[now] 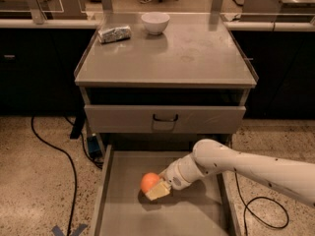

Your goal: Pick orange from middle drawer and place on counter

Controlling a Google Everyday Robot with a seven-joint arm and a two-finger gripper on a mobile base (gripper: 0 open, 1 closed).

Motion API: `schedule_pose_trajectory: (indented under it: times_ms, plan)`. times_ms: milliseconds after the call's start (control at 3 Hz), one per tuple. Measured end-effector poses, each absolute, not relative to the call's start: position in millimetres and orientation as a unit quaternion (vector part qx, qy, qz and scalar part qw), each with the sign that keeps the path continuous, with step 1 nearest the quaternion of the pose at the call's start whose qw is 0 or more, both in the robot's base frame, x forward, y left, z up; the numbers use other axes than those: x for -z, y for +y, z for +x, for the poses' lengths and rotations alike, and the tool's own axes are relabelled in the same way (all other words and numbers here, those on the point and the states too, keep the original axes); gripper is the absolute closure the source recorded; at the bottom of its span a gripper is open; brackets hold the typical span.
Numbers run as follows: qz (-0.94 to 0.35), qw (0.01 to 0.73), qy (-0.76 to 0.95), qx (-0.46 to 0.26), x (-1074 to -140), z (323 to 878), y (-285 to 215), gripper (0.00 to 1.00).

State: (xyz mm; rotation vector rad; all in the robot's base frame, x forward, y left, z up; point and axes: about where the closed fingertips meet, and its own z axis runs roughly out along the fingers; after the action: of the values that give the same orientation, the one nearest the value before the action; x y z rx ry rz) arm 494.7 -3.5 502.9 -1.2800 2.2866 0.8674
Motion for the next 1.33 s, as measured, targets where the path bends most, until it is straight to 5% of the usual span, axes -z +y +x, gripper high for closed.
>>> schedule_pose_trajectory:
  times_ms: [1333]
  plan:
    - [-0.512, 0.296, 0.72, -0.363, -707.9, 549.1, -8.7, 1.0]
